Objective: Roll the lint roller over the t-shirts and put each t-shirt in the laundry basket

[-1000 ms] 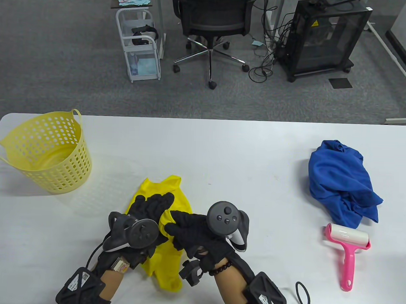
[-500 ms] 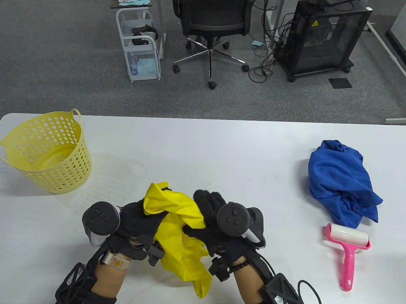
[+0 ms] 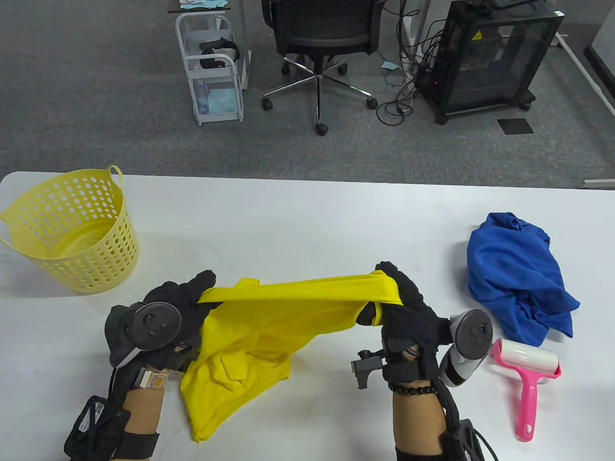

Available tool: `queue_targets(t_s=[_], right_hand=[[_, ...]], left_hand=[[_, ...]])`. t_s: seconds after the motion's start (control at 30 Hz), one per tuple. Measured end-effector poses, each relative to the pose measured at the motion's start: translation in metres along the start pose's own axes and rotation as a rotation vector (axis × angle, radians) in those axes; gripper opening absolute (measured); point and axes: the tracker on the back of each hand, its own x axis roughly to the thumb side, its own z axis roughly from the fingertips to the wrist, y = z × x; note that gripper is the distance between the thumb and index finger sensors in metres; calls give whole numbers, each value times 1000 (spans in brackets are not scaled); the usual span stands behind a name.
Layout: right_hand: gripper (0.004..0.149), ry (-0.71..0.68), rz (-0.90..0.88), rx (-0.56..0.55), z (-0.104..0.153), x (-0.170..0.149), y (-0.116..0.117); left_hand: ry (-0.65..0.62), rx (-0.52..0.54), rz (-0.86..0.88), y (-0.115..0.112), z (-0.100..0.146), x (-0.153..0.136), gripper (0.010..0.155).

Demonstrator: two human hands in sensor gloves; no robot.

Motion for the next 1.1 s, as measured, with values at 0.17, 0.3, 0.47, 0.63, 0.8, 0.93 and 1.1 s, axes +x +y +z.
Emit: queue_targets(t_s=[0.17,0.3,0.47,0.63,0.8,0.93,1.1], right_hand=[[49,145,98,196,-10,-7,3],[49,119,129,487,-8,-3,28],[45,-150,454,629,13,32,57],[39,-495,494,430,39,67,62],[39,-483,270,-11,41,81,8],[38,-359,432,-369,23,59,-36],[38,-195,315,-419,10,30,-61]], left_hand=[[73,-5,-324,-8,4,5,66],[-59,-6,-36,2,6,17,64],[-303,-82,454,8,13,63,71],[-350,-276,73,-17,16,77,91],[-71,-710,-86,-76,13,10,110],[52,-924,82,-95,18,-10,95],[21,-565,-234,-81,10,-2,38]])
